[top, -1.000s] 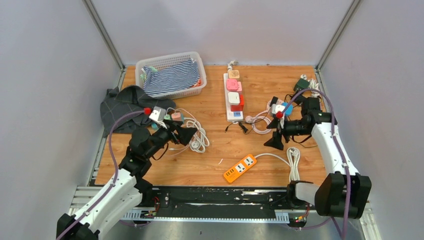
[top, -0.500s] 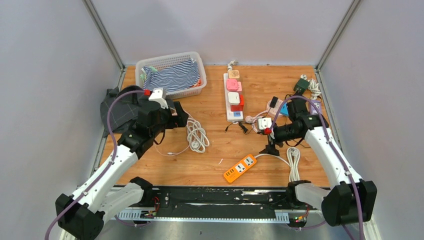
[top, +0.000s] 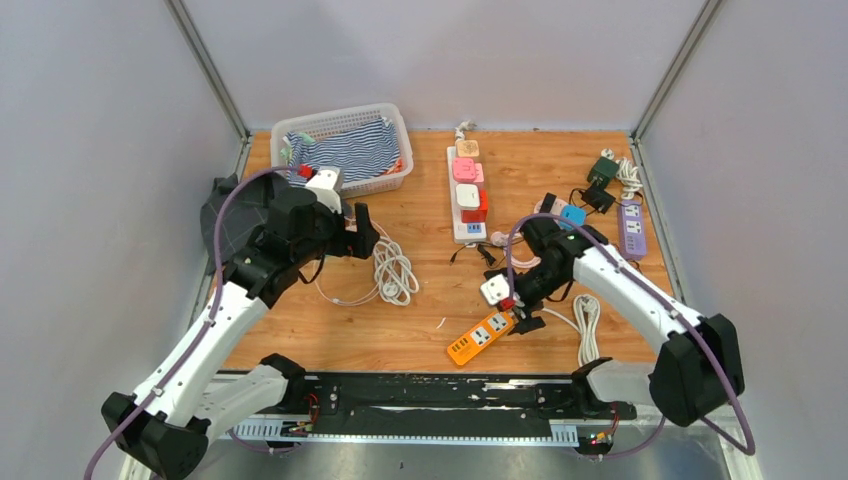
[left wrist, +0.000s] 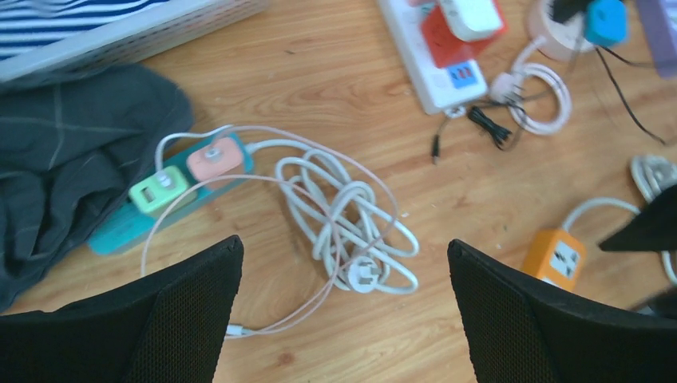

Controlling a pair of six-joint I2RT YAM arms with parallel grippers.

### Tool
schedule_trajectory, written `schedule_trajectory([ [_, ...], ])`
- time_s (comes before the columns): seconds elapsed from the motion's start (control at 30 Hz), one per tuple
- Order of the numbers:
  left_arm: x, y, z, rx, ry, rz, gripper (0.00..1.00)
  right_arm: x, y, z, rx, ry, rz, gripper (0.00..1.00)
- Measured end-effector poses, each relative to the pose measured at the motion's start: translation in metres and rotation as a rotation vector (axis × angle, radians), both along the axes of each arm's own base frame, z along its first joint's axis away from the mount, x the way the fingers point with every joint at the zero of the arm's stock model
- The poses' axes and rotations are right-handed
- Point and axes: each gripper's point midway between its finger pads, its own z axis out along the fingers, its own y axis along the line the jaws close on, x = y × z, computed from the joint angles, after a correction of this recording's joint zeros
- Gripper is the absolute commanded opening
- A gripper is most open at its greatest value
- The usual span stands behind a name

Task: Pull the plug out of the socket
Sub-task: Pick up the socket from the corner of the board.

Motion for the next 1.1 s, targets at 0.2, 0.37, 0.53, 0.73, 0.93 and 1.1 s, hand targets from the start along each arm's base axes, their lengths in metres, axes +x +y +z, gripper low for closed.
schedule_trajectory([
  [0.2,-0.019,-0.022,0.007,0.016,-0.035,-0.231,1.00,-0.015,0.020,-0.025,-0.118,0.022,0.153,0.84],
  [0.37,-0.027,-0.009,-0.013,0.098,-0.061,-0.244,1.00,-0.017,0.031,-0.041,-0.189,0.023,0.170,0.85],
  [0.53,-0.035,0.001,-0.045,0.144,-0.041,-0.240,1.00,-0.013,0.041,-0.054,-0.249,-0.001,0.154,0.85],
  [0.73,-0.032,0.007,-0.031,0.153,-0.112,-0.213,1.00,-0.023,0.048,-0.077,-0.361,-0.005,0.187,0.84],
  [0.93,-0.030,0.012,-0.019,0.149,-0.166,-0.186,1.00,-0.029,0.044,-0.092,-0.435,-0.002,0.199,0.73],
  [1.1,-0.030,0.013,-0.019,0.152,-0.170,-0.178,1.00,-0.028,0.035,-0.104,-0.479,-0.009,0.187,0.62],
])
